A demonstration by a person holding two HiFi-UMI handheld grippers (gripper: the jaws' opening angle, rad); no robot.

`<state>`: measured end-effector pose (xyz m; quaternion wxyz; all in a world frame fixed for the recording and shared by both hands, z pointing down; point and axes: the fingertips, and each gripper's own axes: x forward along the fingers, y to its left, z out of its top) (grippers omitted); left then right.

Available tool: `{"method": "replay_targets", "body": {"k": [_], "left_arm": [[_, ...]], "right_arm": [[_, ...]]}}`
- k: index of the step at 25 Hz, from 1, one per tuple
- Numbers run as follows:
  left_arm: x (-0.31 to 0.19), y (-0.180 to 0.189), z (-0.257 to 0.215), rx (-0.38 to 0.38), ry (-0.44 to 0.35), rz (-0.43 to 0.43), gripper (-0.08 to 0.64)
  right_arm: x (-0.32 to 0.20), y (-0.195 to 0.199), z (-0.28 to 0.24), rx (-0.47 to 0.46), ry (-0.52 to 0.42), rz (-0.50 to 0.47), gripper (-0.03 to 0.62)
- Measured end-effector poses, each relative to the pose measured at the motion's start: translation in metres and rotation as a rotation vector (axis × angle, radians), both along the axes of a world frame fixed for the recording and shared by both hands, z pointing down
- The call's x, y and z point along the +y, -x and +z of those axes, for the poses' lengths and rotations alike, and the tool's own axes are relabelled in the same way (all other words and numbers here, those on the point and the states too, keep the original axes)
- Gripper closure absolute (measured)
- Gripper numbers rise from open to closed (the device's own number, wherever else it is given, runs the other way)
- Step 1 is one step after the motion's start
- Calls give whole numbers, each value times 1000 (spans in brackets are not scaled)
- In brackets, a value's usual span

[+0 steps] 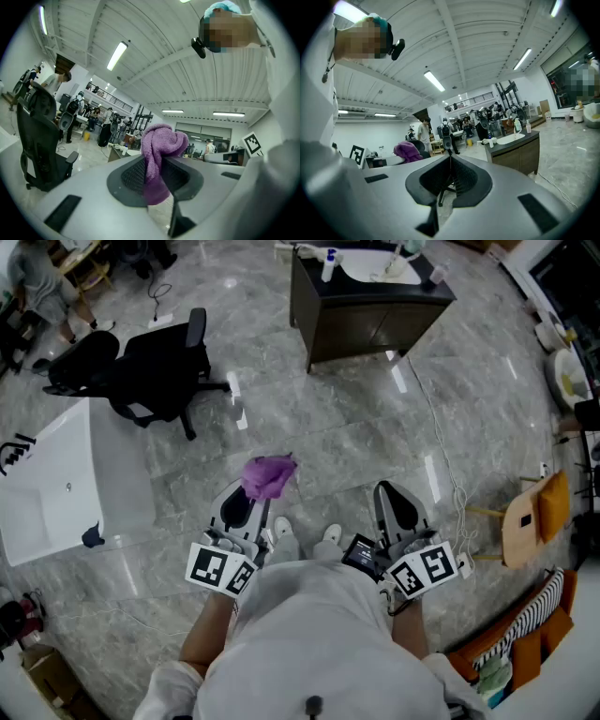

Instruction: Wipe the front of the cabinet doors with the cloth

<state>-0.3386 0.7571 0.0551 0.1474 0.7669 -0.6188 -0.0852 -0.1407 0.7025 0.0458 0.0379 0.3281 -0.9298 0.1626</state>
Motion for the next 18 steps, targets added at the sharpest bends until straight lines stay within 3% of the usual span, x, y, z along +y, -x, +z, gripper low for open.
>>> {"method": "replay_targets", "body": {"k": [9, 18], "left_arm": [[12, -31, 2, -5, 23, 16, 480], [7, -149, -29, -46, -12, 52, 480]], "right_arm": [[14, -39, 4, -19, -5, 35, 565], [16, -144, -9, -58, -51, 57, 565]]}}
